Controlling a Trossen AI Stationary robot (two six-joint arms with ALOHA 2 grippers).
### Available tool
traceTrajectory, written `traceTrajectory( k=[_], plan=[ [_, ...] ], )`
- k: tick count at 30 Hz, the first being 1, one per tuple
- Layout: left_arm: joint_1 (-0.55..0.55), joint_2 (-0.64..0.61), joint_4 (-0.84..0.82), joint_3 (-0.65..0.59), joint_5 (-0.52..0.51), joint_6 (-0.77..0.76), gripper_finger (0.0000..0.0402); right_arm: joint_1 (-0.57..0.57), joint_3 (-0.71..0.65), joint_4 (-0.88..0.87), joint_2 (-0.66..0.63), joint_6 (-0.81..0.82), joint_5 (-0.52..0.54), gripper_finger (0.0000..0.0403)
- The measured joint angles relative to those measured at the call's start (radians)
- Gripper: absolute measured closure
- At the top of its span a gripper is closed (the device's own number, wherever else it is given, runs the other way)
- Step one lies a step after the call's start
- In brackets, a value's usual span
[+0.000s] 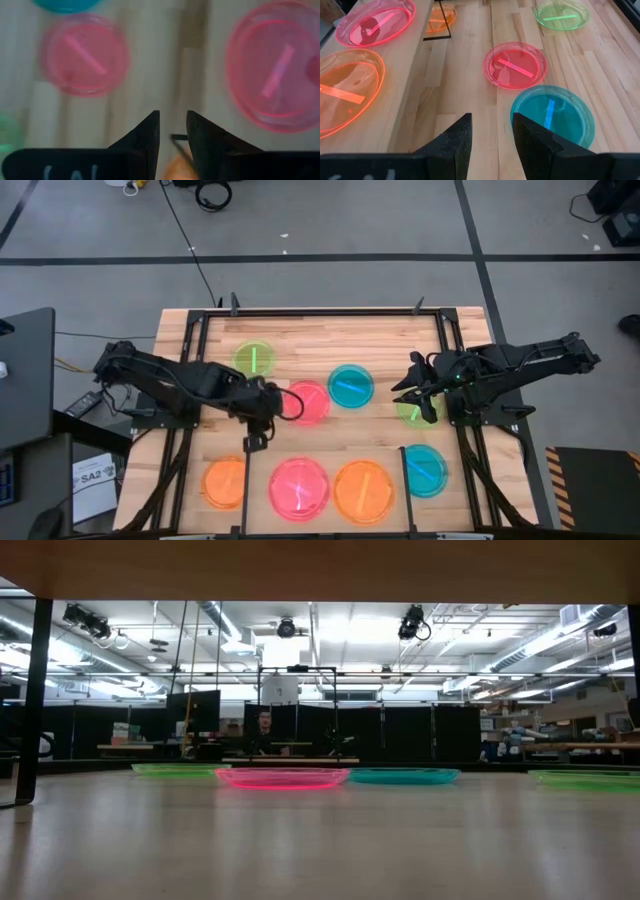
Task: Place and stack plates onto a shelf
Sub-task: Stack the right green plate on top of the orange plate
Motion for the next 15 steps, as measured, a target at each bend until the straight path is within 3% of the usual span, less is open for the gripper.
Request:
traceTrajectory(
  k=[5,15],
  plan=[
    [0.045,-0.086,-0.068,0.000,-0.081,0.005,0.0299,0.000,0.000,-0.006,0.000,0.000,0.000,0.0255],
    [0.027,-0.283,-0.055,0.000,-0.314,0.004,0.0299,-0.001,0.000,-0.025,0.000,0.000,0.001,0.0255]
  ],
)
